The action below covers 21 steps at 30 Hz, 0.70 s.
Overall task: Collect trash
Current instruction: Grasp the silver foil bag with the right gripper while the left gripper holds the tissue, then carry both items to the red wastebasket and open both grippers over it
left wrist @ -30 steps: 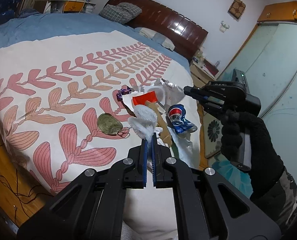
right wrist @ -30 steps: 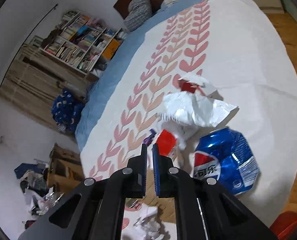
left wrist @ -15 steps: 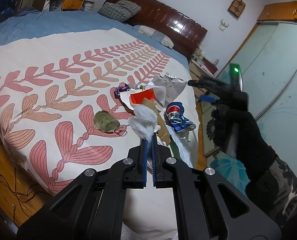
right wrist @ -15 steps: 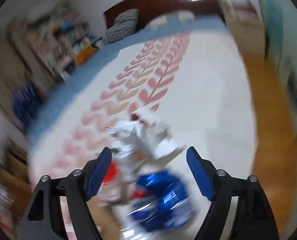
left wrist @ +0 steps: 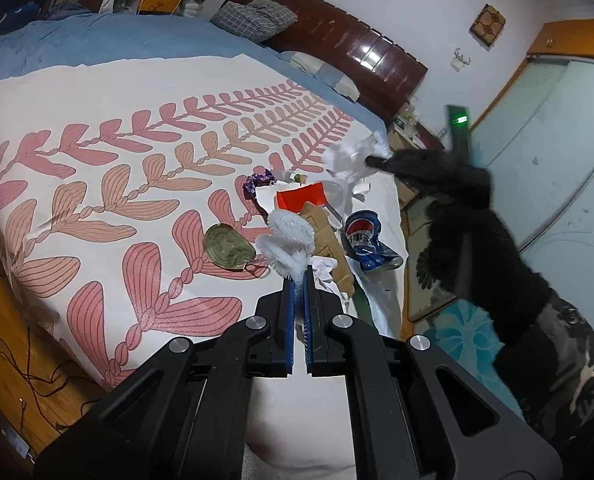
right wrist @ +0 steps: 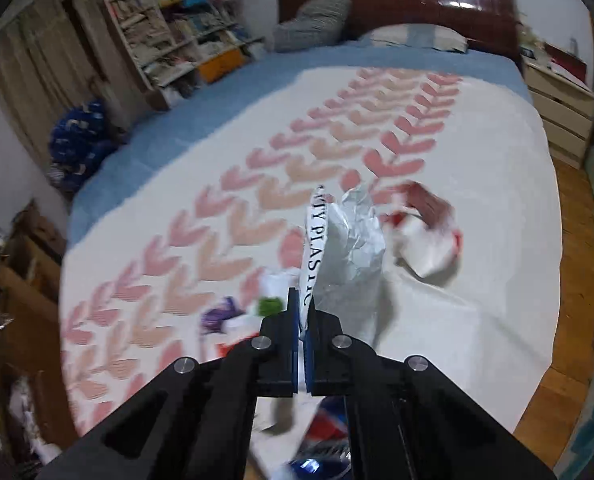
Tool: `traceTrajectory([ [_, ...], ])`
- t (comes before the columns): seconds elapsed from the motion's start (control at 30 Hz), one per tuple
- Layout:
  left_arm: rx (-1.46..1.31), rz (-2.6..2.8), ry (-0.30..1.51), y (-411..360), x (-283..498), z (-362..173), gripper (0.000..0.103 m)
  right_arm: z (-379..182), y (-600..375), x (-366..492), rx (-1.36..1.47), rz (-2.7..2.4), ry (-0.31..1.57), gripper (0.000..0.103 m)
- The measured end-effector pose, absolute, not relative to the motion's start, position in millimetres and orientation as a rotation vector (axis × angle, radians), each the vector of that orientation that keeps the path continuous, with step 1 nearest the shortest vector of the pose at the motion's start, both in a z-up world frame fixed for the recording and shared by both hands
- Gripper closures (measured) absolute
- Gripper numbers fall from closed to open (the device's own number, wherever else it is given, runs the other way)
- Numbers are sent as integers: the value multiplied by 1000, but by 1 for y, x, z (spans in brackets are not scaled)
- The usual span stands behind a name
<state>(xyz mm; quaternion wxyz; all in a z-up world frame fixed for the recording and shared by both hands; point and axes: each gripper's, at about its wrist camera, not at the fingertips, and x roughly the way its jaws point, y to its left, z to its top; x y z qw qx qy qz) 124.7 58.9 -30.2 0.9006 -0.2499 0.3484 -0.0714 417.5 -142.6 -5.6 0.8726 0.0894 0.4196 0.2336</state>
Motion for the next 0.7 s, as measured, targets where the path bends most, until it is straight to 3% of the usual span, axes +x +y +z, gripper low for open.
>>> traceTrajectory([
  [0.3,-464,-140,683,52,113,-13,100,128,-193,327,342,711,672,99],
  [0.5,-377,-178,550,30,99,58,100,205,-279,206,241,634,471,99],
  [0.6,-333,-273,479,-5,96,100,100,214,-343,135,221,526,430,99],
  [0.7,-305,-426,470,-59,97,123,100,185,-404,78,223,385,467,99],
])
